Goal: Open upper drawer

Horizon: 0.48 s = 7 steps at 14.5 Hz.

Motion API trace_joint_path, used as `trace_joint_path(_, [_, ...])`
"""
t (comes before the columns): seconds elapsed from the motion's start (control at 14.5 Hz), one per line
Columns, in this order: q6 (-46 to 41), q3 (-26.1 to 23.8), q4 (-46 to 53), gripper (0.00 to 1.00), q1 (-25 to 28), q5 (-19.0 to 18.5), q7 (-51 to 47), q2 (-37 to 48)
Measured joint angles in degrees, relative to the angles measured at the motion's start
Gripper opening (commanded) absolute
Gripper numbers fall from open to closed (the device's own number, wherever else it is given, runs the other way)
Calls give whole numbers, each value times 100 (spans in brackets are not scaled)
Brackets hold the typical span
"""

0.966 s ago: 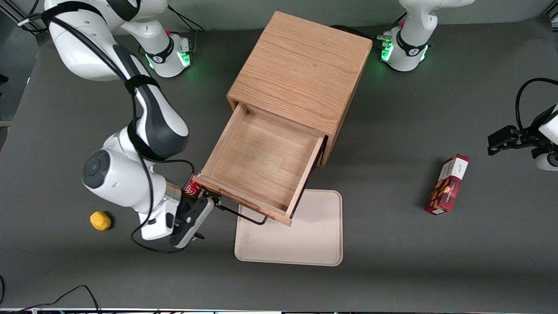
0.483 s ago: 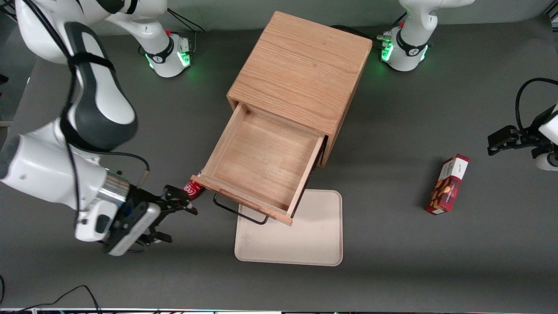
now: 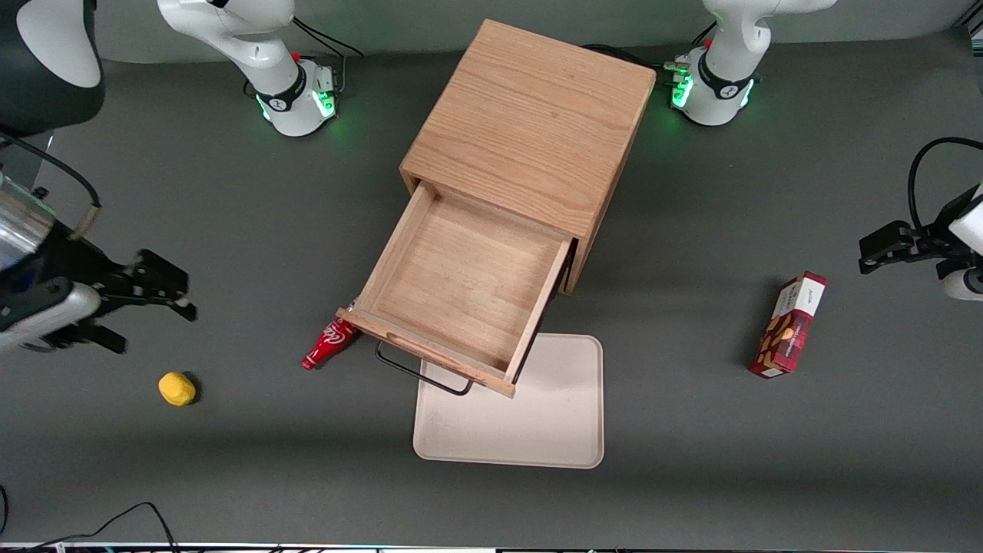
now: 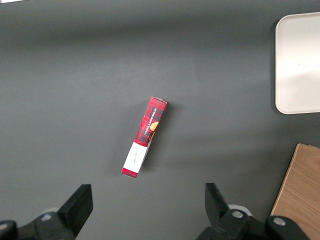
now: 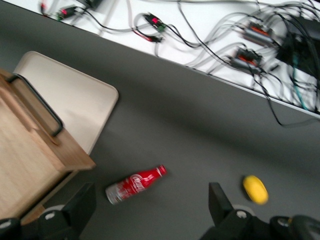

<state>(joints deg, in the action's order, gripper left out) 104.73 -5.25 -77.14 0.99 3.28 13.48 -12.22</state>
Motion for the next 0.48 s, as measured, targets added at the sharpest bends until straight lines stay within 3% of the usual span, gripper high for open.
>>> trace_joint_path(0.21, [170, 269, -1102, 100, -45, -424, -355, 803])
trace_joint_path(0.48, [-34, 496, -2071, 100, -114, -476, -1066, 1657])
